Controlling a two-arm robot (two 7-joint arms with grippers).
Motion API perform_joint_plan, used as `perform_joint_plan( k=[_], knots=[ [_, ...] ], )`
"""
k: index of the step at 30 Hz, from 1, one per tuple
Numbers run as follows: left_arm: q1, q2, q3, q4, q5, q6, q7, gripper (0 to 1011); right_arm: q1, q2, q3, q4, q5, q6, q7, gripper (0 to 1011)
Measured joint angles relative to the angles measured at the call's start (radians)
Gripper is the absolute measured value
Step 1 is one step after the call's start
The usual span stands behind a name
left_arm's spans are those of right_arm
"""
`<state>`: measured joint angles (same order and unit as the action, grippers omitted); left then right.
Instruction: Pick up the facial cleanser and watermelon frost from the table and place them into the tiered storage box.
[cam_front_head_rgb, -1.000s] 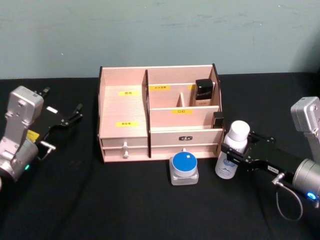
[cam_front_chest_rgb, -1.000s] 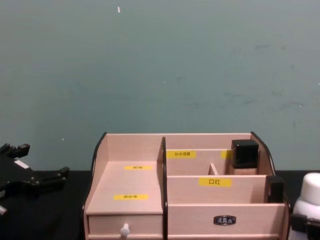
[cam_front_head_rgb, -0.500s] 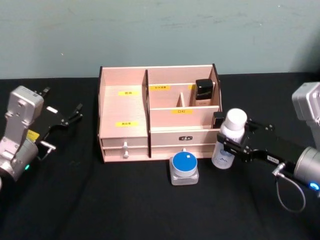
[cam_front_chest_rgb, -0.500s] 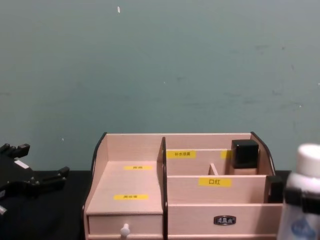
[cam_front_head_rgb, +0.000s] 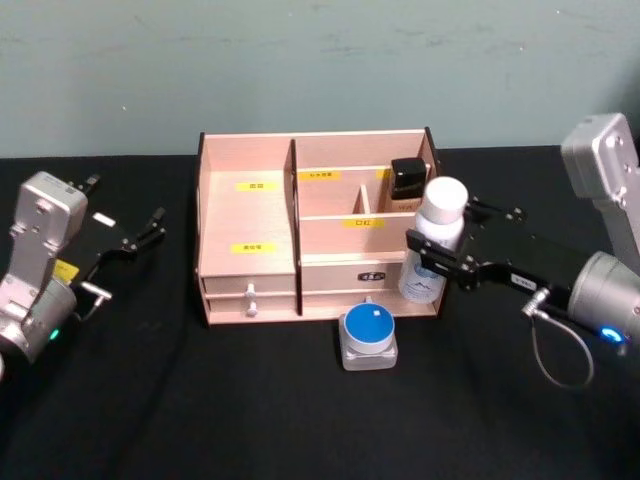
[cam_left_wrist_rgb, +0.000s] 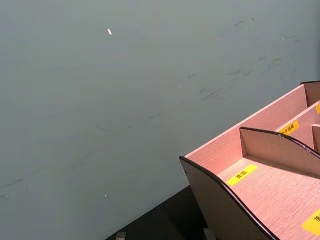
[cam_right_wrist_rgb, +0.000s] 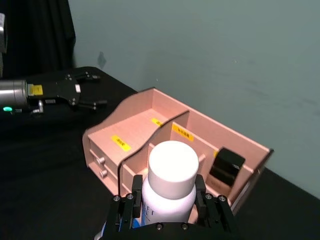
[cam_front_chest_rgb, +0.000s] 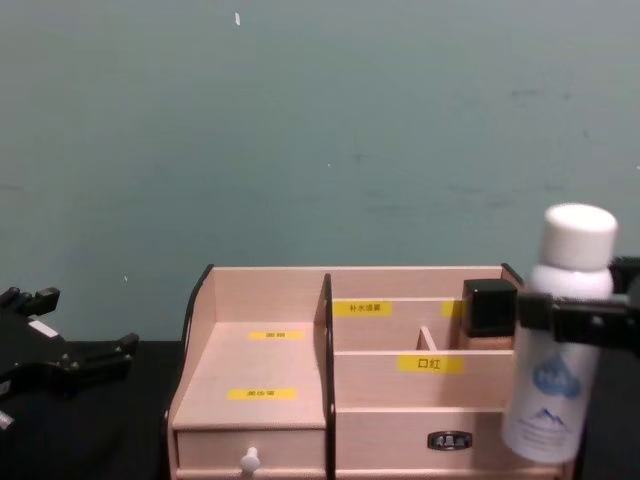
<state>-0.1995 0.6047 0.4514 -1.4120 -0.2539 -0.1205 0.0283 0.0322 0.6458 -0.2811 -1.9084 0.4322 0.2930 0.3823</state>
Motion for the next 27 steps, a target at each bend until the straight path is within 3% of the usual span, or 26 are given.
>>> perform_joint_plan(
  k=[8, 17, 27],
  knots=[
    [0.0, 0.0, 0.0, 0.0, 0.0, 0.0, 0.0, 1001, 0.082, -0.033, -0.044, 0.019, -0.012, 0.029, 0.0, 609],
    [0.0, 0.0, 0.0, 0.0, 0.0, 0.0, 0.0, 1001, 0.209, -0.096, -0.091, 0.086, -0.03, 0.063, -0.009, 607],
    [0.0, 0.0, 0.0, 0.0, 0.0, 0.0, 0.0, 1001, 0.301, -0.154, -0.133, 0.153, -0.048, 0.079, -0.014, 609]
  ],
)
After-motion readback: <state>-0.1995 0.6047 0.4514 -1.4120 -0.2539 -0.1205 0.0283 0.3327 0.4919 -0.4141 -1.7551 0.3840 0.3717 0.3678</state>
